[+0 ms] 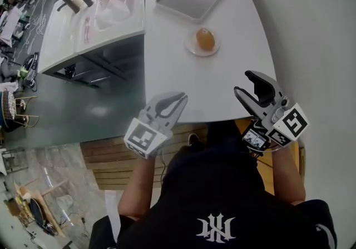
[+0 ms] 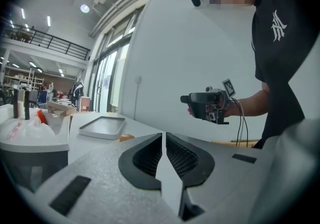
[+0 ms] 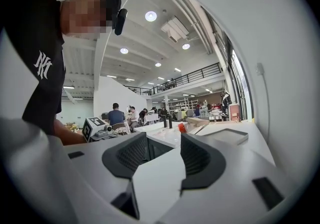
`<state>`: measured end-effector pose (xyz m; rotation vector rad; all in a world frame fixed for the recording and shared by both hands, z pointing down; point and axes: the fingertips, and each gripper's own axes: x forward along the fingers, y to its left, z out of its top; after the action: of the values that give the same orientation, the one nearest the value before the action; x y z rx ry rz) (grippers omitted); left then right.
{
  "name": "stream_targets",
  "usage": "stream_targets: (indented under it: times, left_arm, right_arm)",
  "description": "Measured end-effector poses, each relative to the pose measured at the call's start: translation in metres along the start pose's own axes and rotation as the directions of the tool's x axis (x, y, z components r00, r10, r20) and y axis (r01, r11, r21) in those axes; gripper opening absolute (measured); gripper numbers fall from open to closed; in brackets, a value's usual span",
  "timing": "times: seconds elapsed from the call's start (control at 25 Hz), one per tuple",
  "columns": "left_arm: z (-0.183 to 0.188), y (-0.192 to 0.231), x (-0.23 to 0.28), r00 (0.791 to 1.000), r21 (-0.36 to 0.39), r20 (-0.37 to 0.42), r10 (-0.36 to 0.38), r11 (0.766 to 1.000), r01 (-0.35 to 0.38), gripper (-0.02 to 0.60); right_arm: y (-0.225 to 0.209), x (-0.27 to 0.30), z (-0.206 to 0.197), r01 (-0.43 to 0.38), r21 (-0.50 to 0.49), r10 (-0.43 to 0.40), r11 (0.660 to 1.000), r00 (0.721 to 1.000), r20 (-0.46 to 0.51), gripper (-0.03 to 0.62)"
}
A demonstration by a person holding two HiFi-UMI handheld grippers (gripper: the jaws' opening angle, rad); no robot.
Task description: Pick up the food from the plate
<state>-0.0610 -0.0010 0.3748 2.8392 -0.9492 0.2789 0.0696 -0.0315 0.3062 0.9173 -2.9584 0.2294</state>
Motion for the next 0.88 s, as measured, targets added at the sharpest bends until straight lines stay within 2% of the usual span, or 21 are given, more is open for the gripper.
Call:
stream_targets:
  times: [0.24, 0.36, 0.64, 0.88]
  left_arm:
    - [-0.011, 0.033, 0.03, 1.0, -0.03, -0.029, -0.005, 1.0, 0.004, 0.008]
    - [-0.016, 0.044, 0.044, 0.999, -0.07, -0.052, -0.012, 0.998, 0.008, 0.008]
    - [-0.026, 0.08, 0.07, 0.997, -0.059, -0.066, -0.03, 0.998, 0.026, 0.008]
    - [-0.039, 0.111, 0.095, 0.995, -0.09, -0.088, -0.048, 0.995, 0.04, 0.008]
  right_arm:
    - [-0.038, 0.033, -0.016, -0.011, 0.007, 0.011, 1.0, 0.999, -0.033, 0.209]
    - [-0.055, 0.05, -0.021, -0.008, 0.012, 0.009, 1.0, 0.999, -0.04, 0.229]
    - [-0.093, 0.093, -0.033, -0.023, -0.01, 0.022, 1.0, 0.997, -0.078, 0.244]
    - [-0.116, 0.132, -0.052, -0.052, -0.022, 0.049, 0.998, 0.992, -0.12, 0.275]
